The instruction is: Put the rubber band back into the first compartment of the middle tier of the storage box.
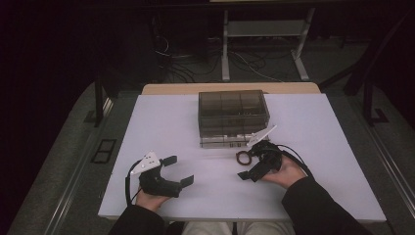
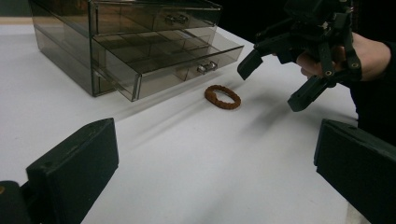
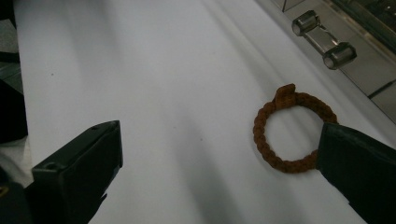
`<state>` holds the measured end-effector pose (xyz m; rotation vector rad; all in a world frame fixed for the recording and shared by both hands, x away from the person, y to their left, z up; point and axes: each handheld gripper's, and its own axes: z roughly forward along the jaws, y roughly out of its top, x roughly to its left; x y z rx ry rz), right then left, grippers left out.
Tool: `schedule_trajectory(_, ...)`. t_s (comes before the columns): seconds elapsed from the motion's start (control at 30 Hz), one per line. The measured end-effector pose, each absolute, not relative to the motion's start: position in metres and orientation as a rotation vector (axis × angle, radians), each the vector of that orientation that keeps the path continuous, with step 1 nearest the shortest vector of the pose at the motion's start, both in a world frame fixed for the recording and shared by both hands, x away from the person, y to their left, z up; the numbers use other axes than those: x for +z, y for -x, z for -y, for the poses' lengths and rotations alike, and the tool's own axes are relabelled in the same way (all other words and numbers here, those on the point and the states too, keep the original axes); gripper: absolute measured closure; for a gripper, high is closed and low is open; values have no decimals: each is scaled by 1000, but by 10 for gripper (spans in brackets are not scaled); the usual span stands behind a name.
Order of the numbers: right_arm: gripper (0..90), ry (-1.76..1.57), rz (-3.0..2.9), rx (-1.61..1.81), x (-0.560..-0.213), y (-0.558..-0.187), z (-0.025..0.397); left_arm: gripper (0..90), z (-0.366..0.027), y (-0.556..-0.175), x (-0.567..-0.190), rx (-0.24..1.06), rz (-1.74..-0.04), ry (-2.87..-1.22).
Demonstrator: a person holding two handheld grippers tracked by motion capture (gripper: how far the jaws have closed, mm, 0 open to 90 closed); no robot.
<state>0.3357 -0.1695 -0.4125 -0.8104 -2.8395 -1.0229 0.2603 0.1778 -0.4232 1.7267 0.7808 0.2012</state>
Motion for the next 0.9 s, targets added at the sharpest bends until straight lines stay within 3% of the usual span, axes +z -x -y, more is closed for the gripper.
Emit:
schedule_trajectory(0.67, 1, 770, 2863, -965, -429, -344, 161, 0, -177, -260, -423, 201, -775, -1734)
schedule_trajectory(0.77, 64, 780, 2860, -945, -432, -346, 161, 0, -177, -260, -423, 201, -774, -1734)
schedule_trajectory(0.9, 65, 794, 2869, -934, -435, -348, 160, 0, -177, -260, -423, 200, -773, -1734)
